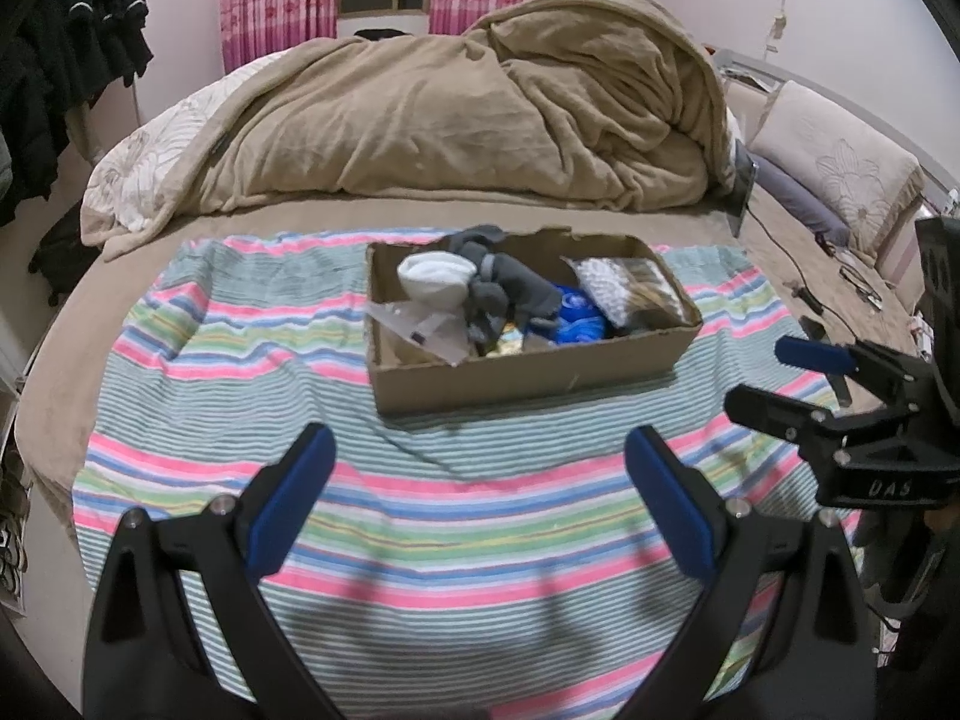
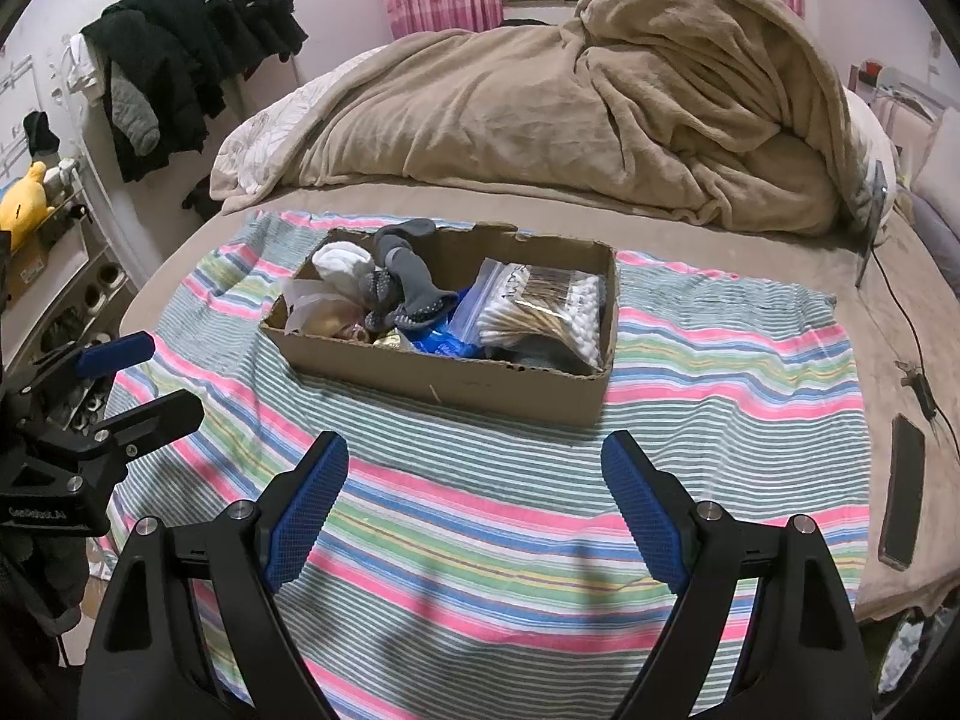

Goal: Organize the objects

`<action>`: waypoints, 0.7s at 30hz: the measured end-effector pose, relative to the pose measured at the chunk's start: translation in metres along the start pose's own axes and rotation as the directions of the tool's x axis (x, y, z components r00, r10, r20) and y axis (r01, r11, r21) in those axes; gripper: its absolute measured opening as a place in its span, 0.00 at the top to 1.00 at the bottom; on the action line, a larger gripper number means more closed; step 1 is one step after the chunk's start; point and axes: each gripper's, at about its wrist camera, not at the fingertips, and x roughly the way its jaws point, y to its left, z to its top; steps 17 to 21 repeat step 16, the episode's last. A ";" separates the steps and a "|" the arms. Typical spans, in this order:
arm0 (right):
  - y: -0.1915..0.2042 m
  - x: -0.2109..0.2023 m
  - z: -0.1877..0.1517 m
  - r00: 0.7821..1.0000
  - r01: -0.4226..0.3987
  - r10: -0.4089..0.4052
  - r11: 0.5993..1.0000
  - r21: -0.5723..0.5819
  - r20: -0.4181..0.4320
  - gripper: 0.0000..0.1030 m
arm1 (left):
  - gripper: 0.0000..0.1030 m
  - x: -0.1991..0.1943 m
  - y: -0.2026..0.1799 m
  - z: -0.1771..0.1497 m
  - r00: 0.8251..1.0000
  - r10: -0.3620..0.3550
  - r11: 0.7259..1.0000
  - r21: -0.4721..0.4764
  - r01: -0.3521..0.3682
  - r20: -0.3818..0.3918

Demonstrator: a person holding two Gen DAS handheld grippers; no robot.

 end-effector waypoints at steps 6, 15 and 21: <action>0.000 0.004 -0.001 1.000 -0.003 0.003 1.000 0.002 -0.007 0.14 | 0.05 0.002 0.000 -0.001 1.000 -0.006 1.000 0.009 0.006 -0.002; 0.000 0.008 0.001 1.000 -0.006 0.006 1.000 -0.001 -0.007 0.14 | 0.05 0.010 0.002 0.001 1.000 0.000 1.000 0.004 0.000 -0.017; 0.000 0.007 0.001 1.000 -0.007 0.007 1.000 0.000 -0.007 0.14 | 0.05 0.011 0.003 0.001 1.000 0.001 1.000 0.001 -0.001 -0.020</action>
